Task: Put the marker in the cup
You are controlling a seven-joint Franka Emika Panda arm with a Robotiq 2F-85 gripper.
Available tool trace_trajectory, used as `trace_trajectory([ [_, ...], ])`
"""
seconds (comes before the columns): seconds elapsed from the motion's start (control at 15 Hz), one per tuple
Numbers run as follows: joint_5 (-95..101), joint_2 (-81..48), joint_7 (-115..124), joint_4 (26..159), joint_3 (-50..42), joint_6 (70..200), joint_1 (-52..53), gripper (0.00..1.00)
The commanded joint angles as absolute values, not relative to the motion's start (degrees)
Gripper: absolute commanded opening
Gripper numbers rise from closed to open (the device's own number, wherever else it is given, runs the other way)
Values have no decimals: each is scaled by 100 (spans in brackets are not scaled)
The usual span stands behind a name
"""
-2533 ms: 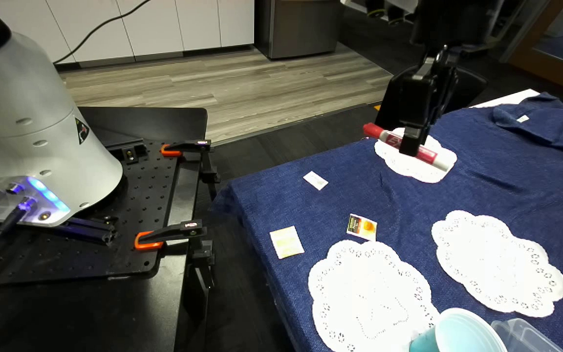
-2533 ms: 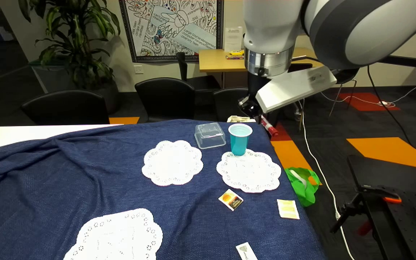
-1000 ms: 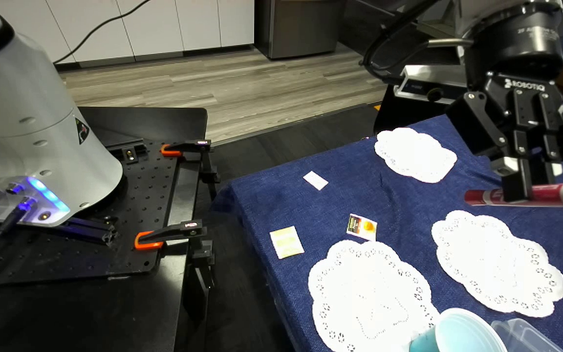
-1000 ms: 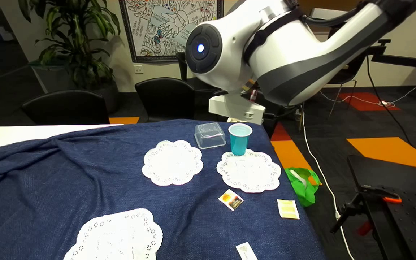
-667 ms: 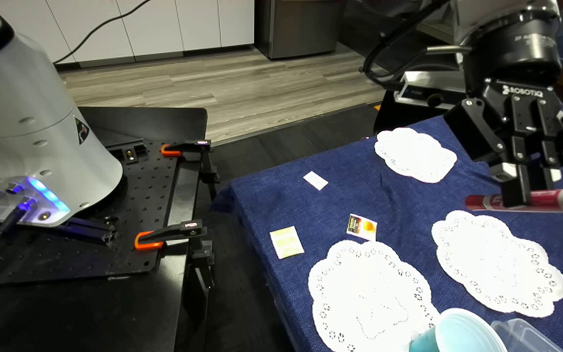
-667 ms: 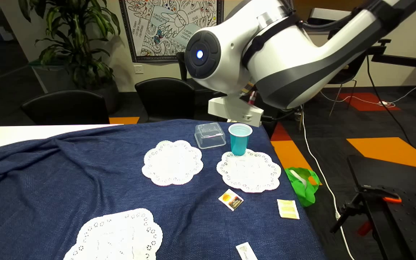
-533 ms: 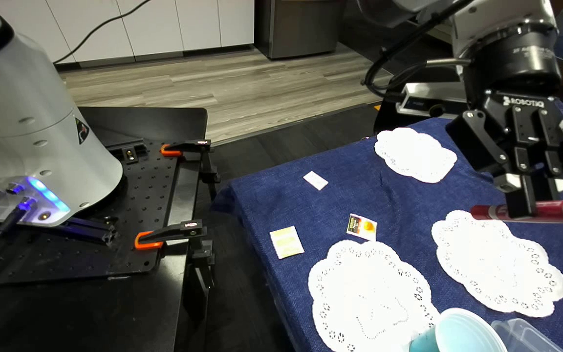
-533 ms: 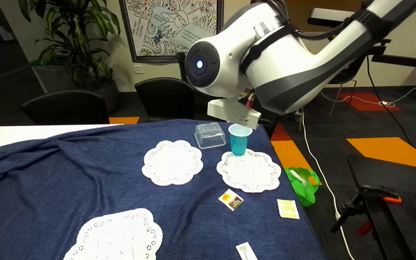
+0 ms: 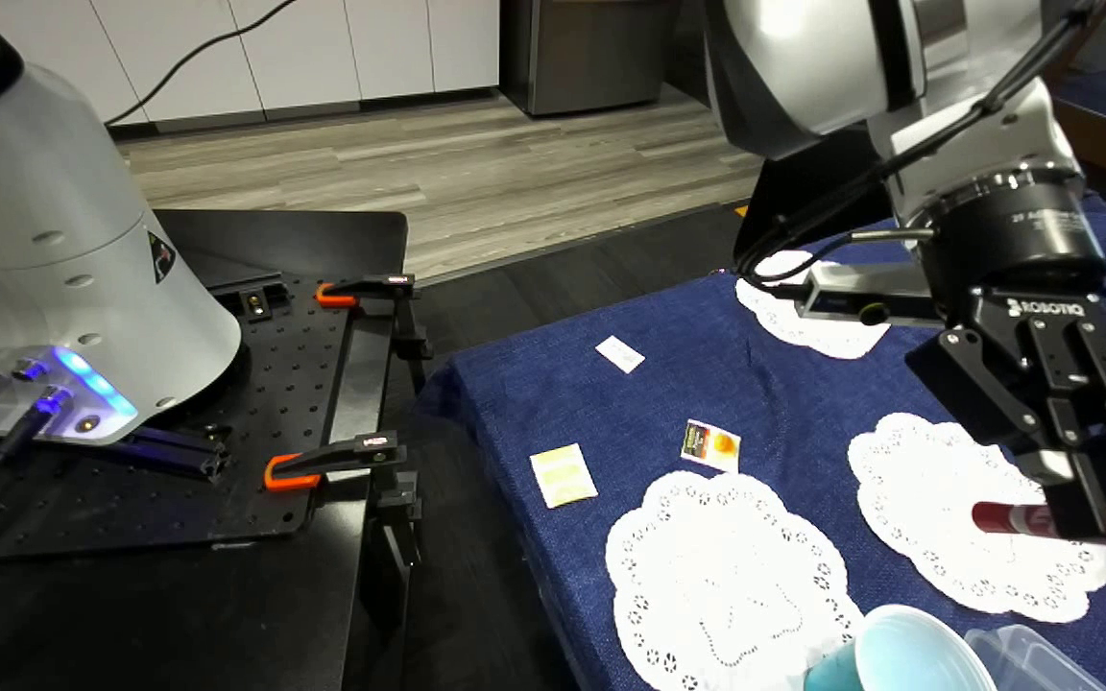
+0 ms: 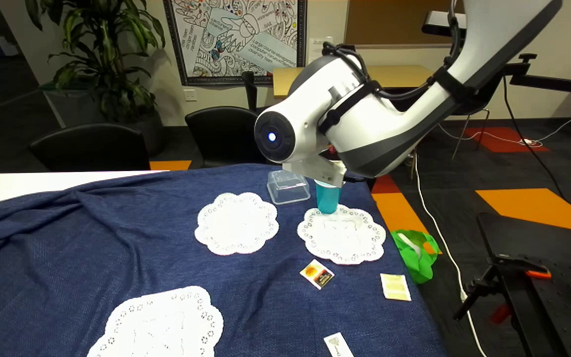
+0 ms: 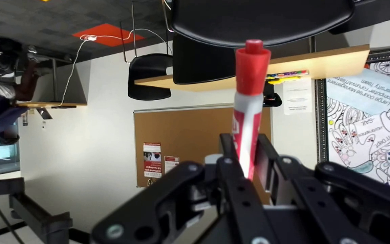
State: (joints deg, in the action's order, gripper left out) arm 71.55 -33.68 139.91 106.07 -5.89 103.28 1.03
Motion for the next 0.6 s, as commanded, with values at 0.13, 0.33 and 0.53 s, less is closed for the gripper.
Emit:
trace_trajectory([
  [0.13, 7222, -4102, 13831, 9869, -574, 10173, -75, 5],
  [0.33, 7189, -4509, 13808, 9542, -605, 10055, -81, 5],
  [0.53, 7175, -4880, 13771, 9245, -639, 9890, -77, 5],
])
